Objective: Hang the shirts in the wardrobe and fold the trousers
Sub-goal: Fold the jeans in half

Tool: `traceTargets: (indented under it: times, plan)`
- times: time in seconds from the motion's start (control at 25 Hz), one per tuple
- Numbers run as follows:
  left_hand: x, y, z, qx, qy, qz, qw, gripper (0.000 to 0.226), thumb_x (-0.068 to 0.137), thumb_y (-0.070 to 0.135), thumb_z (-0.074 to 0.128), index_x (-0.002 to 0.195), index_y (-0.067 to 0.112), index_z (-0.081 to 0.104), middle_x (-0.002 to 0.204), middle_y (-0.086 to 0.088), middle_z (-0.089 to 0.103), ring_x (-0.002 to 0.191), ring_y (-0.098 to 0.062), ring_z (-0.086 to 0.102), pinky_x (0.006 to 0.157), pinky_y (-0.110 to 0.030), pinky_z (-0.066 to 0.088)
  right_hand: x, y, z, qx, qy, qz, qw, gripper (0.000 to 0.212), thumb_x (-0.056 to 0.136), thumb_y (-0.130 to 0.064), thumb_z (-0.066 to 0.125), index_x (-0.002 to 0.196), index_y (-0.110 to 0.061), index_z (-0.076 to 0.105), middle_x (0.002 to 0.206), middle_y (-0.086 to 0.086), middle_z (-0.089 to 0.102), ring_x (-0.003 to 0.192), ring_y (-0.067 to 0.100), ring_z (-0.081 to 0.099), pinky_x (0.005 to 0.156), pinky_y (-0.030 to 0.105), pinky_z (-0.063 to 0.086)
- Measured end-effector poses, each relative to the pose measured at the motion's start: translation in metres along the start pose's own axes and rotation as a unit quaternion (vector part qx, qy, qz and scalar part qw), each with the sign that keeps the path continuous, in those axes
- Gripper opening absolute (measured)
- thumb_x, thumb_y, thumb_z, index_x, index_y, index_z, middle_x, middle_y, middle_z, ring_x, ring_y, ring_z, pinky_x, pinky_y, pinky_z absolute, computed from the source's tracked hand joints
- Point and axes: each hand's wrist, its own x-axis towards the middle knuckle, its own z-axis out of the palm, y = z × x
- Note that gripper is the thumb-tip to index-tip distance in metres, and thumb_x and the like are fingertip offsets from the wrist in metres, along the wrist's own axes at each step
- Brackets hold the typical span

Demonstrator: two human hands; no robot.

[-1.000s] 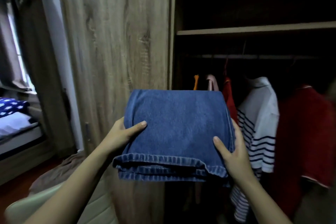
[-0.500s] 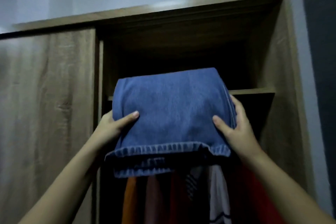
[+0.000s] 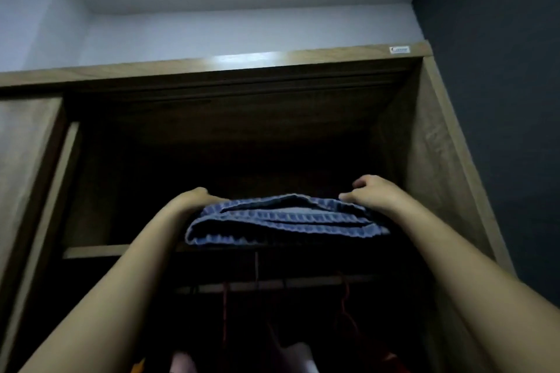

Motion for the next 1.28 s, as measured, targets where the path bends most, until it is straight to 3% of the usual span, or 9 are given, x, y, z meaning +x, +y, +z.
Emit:
traceTargets:
  times: [0.12, 0.24, 0.36, 0.56, 0.72, 0.92, 1.08, 1.2, 1.28]
  plan:
    - [-0.022, 0.000, -0.001, -0.006, 0.135, 0.119, 0.984, 0.054, 0.077, 0.055, 0.065, 0.113, 0.015, 0.066, 0.103, -0.004, 0.070, 0.091, -0.017, 0.065, 0.080, -0.028, 0.051, -0.032, 0.001, -0.014, -0.070, 0.119, -0.146, 0.980, 0.053, 0.082, -0.065, 0.046, 0.121, -0.032, 0.057, 0.127, -0.001, 0.060, 0.116, 0.023, 0.055, 0.096, 0.036, 0.045]
    - [-0.072, -0.011, 0.017, 0.237, 0.115, 0.311, 0.913, 0.082, 0.066, 0.084, 0.042, 0.135, 0.040, 0.043, 0.125, 0.020, 0.053, 0.114, -0.004, 0.051, 0.096, -0.026, 0.041, -0.080, -0.007, 0.000, -0.189, 0.099, -0.369, 0.905, 0.083, 0.065, -0.083, 0.037, 0.136, -0.041, 0.038, 0.141, -0.010, 0.045, 0.126, 0.014, 0.045, 0.103, 0.034, 0.034]
    - [-0.070, -0.031, 0.028, 0.468, 0.171, 0.381, 0.779, 0.083, 0.068, 0.077, 0.034, 0.143, 0.042, 0.026, 0.139, 0.014, 0.046, 0.113, -0.022, 0.051, 0.087, -0.044, 0.043, -0.070, -0.004, 0.026, -0.396, 0.091, -0.367, 0.837, 0.092, 0.067, -0.082, 0.039, 0.145, -0.040, 0.015, 0.143, -0.003, 0.044, 0.123, 0.023, 0.046, 0.099, 0.043, 0.035]
    - [-0.028, -0.040, 0.041, 0.404, 0.209, 0.453, 0.766, 0.058, 0.080, 0.018, 0.070, 0.133, 0.020, 0.049, 0.126, -0.005, 0.061, 0.087, -0.029, 0.058, 0.070, -0.045, 0.053, -0.027, 0.017, 0.029, -0.392, 0.189, -0.502, 0.748, 0.046, 0.085, -0.042, 0.038, 0.120, -0.025, 0.061, 0.088, 0.001, 0.071, 0.066, 0.023, 0.065, 0.052, 0.030, 0.048]
    - [-0.005, -0.005, 0.067, 0.276, 0.051, 0.434, 0.856, 0.044, 0.091, 0.023, 0.058, 0.133, 0.031, 0.049, 0.130, 0.005, 0.057, 0.112, -0.019, 0.054, 0.096, -0.038, 0.045, -0.007, 0.036, -0.002, -0.362, 0.068, -0.434, 0.822, 0.050, 0.091, -0.061, 0.029, 0.133, -0.037, 0.042, 0.112, 0.000, 0.061, 0.096, 0.022, 0.059, 0.078, 0.037, 0.049]
    - [0.007, 0.022, 0.084, 0.298, -0.144, 0.303, 0.894, 0.066, 0.079, 0.077, 0.026, 0.139, 0.050, 0.028, 0.144, 0.011, 0.040, 0.125, -0.012, 0.034, 0.103, -0.032, 0.029, -0.007, 0.060, 0.000, -0.373, 0.027, -0.333, 0.866, 0.080, 0.080, -0.074, -0.001, 0.149, -0.033, 0.004, 0.133, 0.003, 0.050, 0.113, 0.026, 0.047, 0.097, 0.037, 0.034]
    - [0.000, 0.016, 0.084, 0.356, -0.123, 0.322, 0.869, 0.084, 0.062, 0.092, 0.012, 0.138, 0.059, 0.013, 0.150, 0.015, 0.030, 0.121, -0.010, 0.031, 0.106, -0.041, 0.032, -0.009, 0.060, -0.001, -0.368, 0.041, -0.312, 0.875, 0.109, 0.063, -0.077, -0.022, 0.144, -0.026, 0.029, 0.137, 0.001, 0.047, 0.116, 0.024, 0.046, 0.098, 0.036, 0.034]
    - [-0.003, 0.016, 0.083, 0.403, -0.073, 0.340, 0.847, 0.089, 0.061, 0.092, 0.004, 0.141, 0.055, 0.016, 0.150, 0.015, 0.033, 0.126, -0.011, 0.035, 0.104, -0.040, 0.033, -0.007, 0.059, 0.001, -0.371, 0.030, -0.293, 0.880, 0.089, 0.077, -0.072, -0.008, 0.140, -0.027, 0.036, 0.134, 0.001, 0.049, 0.116, 0.024, 0.046, 0.096, 0.036, 0.034]
    - [-0.013, 0.011, 0.086, 0.392, 0.079, 0.380, 0.834, 0.094, 0.069, 0.086, -0.006, 0.145, 0.039, 0.025, 0.149, 0.009, 0.038, 0.134, -0.013, 0.036, 0.109, -0.042, 0.024, -0.008, 0.056, 0.005, -0.362, 0.030, -0.265, 0.893, 0.069, 0.090, -0.063, 0.006, 0.141, -0.026, 0.035, 0.138, 0.003, 0.047, 0.121, 0.026, 0.043, 0.101, 0.039, 0.031]
